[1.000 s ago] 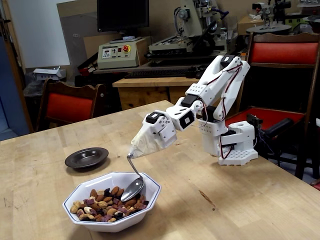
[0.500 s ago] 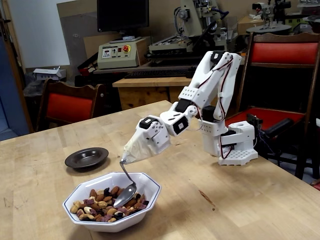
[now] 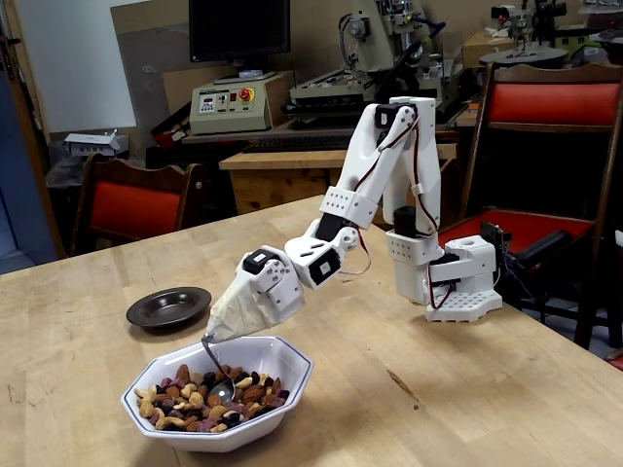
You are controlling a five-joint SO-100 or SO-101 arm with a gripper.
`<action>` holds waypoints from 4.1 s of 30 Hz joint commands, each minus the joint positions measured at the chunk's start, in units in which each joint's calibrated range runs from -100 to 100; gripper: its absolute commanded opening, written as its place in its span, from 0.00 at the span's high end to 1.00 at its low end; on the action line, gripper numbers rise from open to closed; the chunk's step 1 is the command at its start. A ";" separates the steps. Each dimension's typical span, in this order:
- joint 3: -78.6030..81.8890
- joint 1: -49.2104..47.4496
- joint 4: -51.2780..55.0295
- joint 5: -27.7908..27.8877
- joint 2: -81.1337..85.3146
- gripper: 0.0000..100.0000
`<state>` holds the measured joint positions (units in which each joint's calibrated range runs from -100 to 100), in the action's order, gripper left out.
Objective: Use spoon to take food
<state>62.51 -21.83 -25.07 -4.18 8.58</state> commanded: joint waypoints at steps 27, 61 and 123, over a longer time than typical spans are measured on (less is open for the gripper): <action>-3.74 -0.39 -21.10 -0.29 -3.58 0.96; 0.15 0.05 -30.19 -0.29 -3.49 0.96; -0.56 15.09 -30.74 0.00 -3.41 0.96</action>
<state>63.19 -8.57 -54.18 -4.08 3.61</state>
